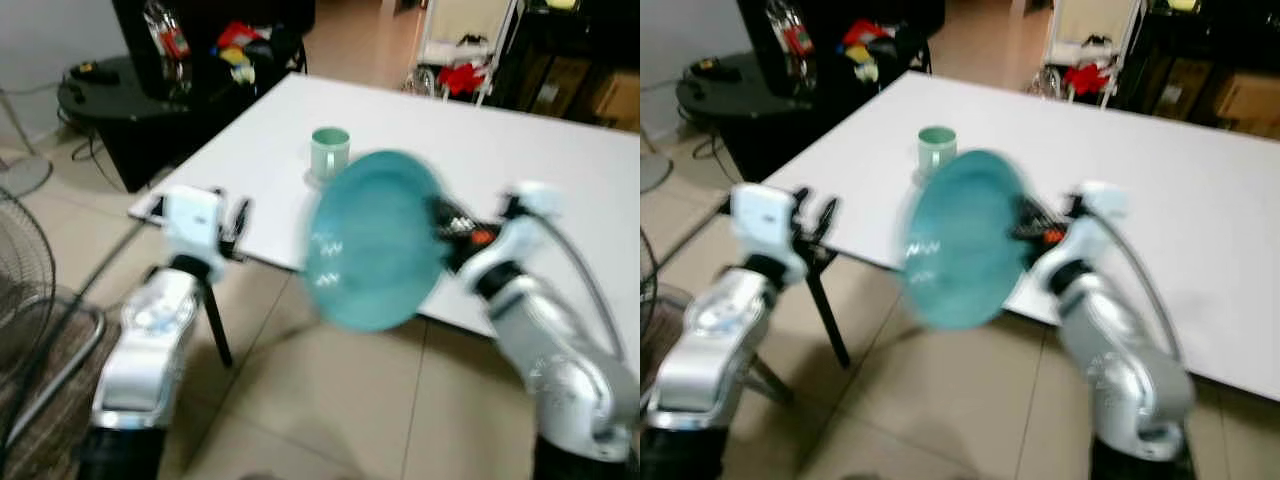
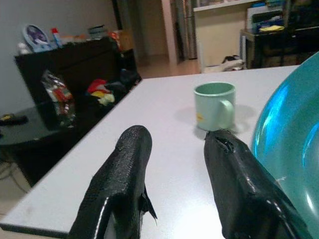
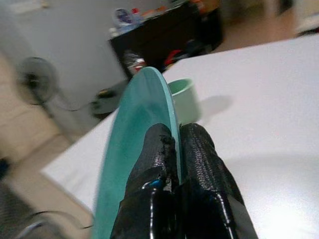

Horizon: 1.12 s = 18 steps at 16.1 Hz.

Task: Setting the table

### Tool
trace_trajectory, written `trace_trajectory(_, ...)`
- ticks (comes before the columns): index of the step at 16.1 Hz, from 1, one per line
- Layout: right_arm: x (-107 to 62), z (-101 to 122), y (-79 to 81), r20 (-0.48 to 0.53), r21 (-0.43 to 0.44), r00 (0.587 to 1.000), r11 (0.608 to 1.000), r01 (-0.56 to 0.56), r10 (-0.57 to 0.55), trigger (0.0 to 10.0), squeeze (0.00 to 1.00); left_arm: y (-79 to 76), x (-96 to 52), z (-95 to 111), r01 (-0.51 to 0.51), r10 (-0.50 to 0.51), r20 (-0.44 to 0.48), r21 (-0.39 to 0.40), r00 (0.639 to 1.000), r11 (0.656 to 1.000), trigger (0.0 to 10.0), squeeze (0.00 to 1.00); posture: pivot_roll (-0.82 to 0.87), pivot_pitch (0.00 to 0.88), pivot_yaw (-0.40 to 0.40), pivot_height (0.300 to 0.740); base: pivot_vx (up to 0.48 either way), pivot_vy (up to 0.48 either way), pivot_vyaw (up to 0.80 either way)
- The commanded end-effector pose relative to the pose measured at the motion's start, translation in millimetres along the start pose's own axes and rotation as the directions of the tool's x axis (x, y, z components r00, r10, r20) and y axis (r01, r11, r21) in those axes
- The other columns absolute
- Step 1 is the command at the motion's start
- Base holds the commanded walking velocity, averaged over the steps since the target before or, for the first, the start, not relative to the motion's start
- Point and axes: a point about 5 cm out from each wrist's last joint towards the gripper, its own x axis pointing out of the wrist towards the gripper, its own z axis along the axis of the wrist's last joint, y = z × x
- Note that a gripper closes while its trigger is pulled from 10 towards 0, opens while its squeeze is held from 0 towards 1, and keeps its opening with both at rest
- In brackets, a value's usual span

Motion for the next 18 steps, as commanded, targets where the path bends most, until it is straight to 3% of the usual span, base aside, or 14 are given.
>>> trace_trajectory(1, -2.0, 2.5, -6.2, 0.004, 0.021, 1.0, 1.0, 0.017, -0.017, 10.0, 0.0, -5.4, 1.6, 2.4, 0.021, -0.021, 0.005, 0.003, 1.0, 1.0, 10.0, 0.0, 0.02, 0.0, 0.029, 0.74, 0.277, 0.0, 0.0)
trace_trajectory(3, -2.0, 0.4, -10.4, -0.006, 0.098, 0.999, 0.995, 0.036, -0.036, 10.0, 0.0, -5.2, 2.1, 2.9, 0.024, -0.024, 0.006, 0.007, 1.0, 1.0, 10.0, 0.0, 0.02, 0.0, 0.031, 0.74, 0.281, 0.0, 0.0)
trace_trajectory(6, 2.0, -7.9, -20.9, -0.058, 0.146, 0.993, 0.983, 0.113, -0.106, 10.0, 0.0, -6.0, 2.7, 4.2, 0.039, -0.039, 0.011, 0.015, 0.999, 0.999, 10.0, 0.0, 0.03, 0.0, 0.03, 0.74, 0.275, 0.0, 0.0)
trace_trajectory(8, 7.6, -13.0, -25.8, -0.083, 0.198, 0.988, 0.969, 0.145, -0.131, 10.0, 0.0, -9.4, 0.6, 3.4, 0.106, -0.106, -0.001, -0.014, 0.994, 0.994, 10.0, 0.0, 0.03, 0.0, 0.033, 0.74, 0.0, 0.0, 0.0)
trace_trajectory(10, 24.0, -17.9, -40.0, -0.107, 0.305, 0.977, 0.929, 0.208, -0.183, 10.0, 0.0, -12.8, -6.3, -1.4, 0.245, -0.244, -0.049, -0.003, 0.968, 0.97, 10.0, 0.0, 0.04, 0.0, 0.042, 0.74, 0.0, 0.0, 0.0)
trace_trajectory(12, 38.8, -20.2, -52.1, -0.133, 0.402, 0.969, 0.883, 0.243, -0.206, 10.0, 0.0, -11.6, -9.9, 2.8, 0.296, -0.296, -0.038, -0.027, 0.954, 0.955, 10.0, 0.0, 0.05, 0.0, 0.037, 0.74, 0.0, 0.0, 0.0)
trace_trajectory(15, 52.6, -28.4, -61.8, -0.192, 0.453, 0.958, 0.847, 0.277, -0.211, 10.0, 0.0, -17.4, -15.6, 5.7, 0.391, -0.393, -0.039, -0.049, 0.919, 0.919, 10.0, 0.0, 0.06, 0.0, 0.034, 0.74, 0.0, 0.0, 0.0)
trace_trajectory(16, 56.9, -31.4, -64.8, -0.212, 0.462, 0.953, 0.838, 0.291, -0.215, 10.0, 0.0, -21.1, -19.1, 5.6, 0.431, -0.435, -0.048, -0.067, 0.899, 0.9, 10.0, 0.0, 0.06, 0.0, 0.034, 0.74, 0.0, 0.0, 0.0)
trace_trajectory(17, 66.2, -34.2, -70.0, -0.224, 0.473, 0.947, 0.824, 0.313, -0.231, 10.0, 0.0, -27.4, -26.7, 4.0, 0.508, -0.514, -0.076, -0.086, 0.854, 0.857, 10.0, 0.0, 0.07, 0.0, 0.036, 0.74, 0.0, 0.0, 0.0)
trace_trajectory(18, 68.3, -34.9, -71.3, -0.229, 0.479, 0.944, 0.817, 0.322, -0.238, 10.0, 0.0, -28.2, -28.2, 3.3, 0.519, -0.525, -0.083, -0.084, 0.847, 0.85, 10.0, 0.0, 0.07, 0.0, 0.037, 0.74, 0.0, 0.0, 0.0)
